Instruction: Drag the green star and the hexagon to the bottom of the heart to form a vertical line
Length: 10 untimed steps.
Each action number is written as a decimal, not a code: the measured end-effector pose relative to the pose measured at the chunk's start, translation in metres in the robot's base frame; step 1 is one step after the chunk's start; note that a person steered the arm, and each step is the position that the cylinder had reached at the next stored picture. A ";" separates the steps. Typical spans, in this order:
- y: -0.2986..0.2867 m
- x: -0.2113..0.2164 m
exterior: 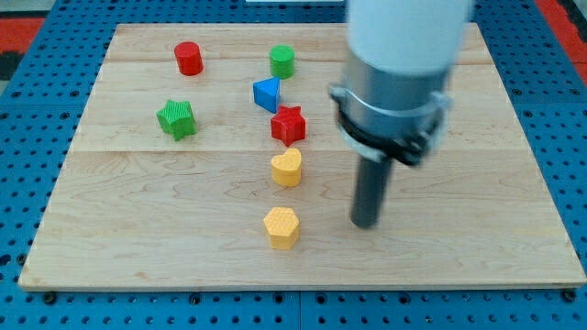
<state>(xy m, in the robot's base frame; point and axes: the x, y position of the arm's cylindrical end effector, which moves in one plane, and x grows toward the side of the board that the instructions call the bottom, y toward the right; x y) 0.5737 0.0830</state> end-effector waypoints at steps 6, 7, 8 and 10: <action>-0.087 -0.004; -0.093 -0.012; -0.090 0.045; -0.251 -0.039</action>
<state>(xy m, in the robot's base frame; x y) 0.5345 -0.1683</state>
